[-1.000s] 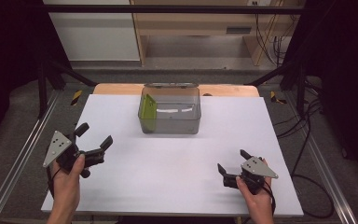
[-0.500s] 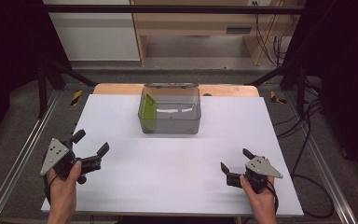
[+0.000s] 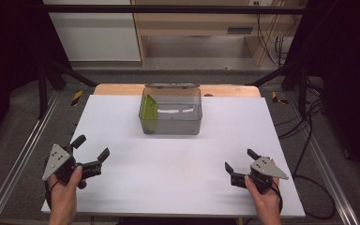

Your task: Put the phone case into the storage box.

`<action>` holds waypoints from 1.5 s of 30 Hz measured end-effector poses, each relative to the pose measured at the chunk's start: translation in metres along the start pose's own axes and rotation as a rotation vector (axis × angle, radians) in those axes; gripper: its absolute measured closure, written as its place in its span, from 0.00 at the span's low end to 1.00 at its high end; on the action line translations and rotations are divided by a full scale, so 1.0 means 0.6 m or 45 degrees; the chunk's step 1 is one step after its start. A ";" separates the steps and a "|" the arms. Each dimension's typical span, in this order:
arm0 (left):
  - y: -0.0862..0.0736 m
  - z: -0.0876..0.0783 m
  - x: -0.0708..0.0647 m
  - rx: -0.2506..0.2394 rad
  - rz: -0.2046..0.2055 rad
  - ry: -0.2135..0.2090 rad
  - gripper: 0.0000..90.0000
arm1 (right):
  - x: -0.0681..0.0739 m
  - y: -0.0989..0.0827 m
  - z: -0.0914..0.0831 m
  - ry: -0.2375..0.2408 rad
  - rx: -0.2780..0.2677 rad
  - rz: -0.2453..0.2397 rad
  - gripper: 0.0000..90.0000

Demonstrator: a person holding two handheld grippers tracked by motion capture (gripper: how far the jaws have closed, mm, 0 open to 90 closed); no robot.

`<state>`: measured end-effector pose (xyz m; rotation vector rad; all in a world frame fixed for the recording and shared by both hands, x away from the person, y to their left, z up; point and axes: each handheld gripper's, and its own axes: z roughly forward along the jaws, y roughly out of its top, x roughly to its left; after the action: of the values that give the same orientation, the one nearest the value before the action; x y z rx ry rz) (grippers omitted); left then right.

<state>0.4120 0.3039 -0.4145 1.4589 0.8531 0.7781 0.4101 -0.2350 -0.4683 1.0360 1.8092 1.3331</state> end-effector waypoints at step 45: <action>-0.051 0.000 -0.020 0.071 0.029 -0.076 0.01 | -0.024 -0.005 -0.012 -0.046 -0.054 0.016 0.05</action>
<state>0.4043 0.2939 -0.4446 1.5358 0.8194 0.7290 0.4102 -0.2515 -0.4683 1.0437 1.7431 1.3459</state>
